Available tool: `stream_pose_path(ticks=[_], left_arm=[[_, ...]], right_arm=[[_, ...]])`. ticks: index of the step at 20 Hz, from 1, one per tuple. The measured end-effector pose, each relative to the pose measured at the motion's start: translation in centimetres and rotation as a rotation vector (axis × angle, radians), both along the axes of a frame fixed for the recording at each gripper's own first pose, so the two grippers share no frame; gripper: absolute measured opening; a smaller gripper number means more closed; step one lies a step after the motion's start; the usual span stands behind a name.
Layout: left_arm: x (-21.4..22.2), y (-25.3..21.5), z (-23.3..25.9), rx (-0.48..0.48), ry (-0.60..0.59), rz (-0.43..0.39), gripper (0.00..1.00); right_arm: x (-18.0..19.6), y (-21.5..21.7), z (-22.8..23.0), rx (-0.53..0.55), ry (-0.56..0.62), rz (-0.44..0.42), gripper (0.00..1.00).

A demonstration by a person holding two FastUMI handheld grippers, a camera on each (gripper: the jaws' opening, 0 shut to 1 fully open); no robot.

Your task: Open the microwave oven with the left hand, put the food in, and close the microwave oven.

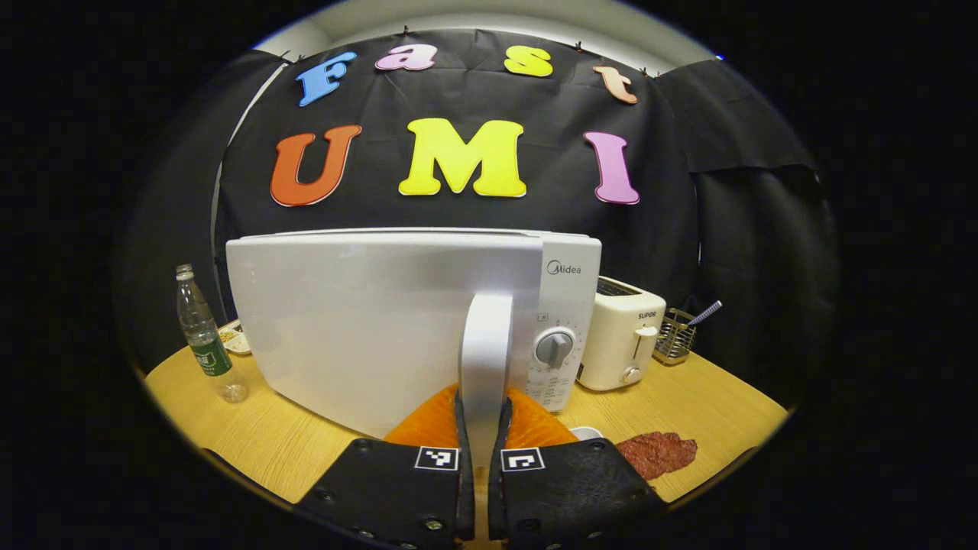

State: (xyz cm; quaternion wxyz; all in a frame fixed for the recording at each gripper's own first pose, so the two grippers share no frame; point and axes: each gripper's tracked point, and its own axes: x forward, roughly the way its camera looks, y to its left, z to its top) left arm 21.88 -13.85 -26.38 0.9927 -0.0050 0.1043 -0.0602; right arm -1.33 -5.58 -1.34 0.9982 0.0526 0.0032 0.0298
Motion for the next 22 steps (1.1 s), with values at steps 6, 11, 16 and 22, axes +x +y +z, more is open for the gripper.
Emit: stream_pose_path(ticks=[6, 11, 16, 22], left_arm=[[-6.6, 4.2, -0.2, -0.016, -0.011, -0.023, 0.06], [-12.3, 10.7, -0.3, 0.031, -0.023, 0.044, 0.06], [-17.3, 20.3, -0.5, 0.062, -0.030, 0.153, 0.06], [-19.0, 28.8, -0.6, -0.048, -0.017, 0.119, 0.08]], right_arm=[[-1.3, 2.1, -1.2, -0.026, 0.011, 0.017, 0.90], [-2.0, 3.9, -2.4, -0.026, 0.024, 0.047, 0.90], [-2.3, 5.8, -3.0, -0.043, 0.025, 0.074, 0.90], [-3.0, 7.4, -3.3, -0.057, 0.018, 0.107, 0.90]])
